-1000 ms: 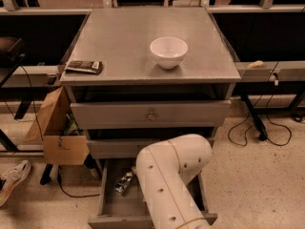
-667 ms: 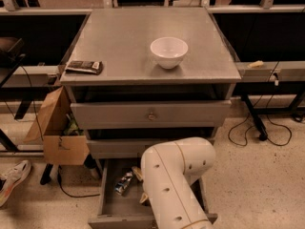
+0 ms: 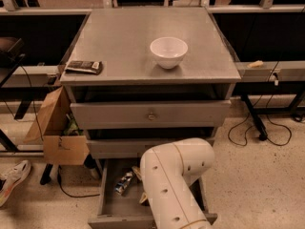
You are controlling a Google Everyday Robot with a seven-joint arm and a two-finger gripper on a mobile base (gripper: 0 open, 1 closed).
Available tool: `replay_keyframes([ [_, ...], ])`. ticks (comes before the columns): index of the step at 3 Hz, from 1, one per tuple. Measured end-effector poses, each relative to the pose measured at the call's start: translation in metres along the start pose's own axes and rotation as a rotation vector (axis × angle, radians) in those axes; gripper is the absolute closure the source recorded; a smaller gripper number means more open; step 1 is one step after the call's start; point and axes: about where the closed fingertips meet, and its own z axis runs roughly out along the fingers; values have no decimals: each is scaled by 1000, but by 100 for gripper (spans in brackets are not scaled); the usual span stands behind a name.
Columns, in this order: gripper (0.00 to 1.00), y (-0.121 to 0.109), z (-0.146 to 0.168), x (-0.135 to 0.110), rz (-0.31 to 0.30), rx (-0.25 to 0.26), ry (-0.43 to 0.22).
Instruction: Pick redbull can from bottom drawer and place on counter
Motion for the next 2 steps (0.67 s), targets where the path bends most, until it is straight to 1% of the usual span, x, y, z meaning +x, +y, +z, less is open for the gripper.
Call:
replay_keyframes([
  [1, 0, -5, 5, -10, 47, -50, -58],
  [2, 0, -8, 7, -21, 174, -74, -89],
])
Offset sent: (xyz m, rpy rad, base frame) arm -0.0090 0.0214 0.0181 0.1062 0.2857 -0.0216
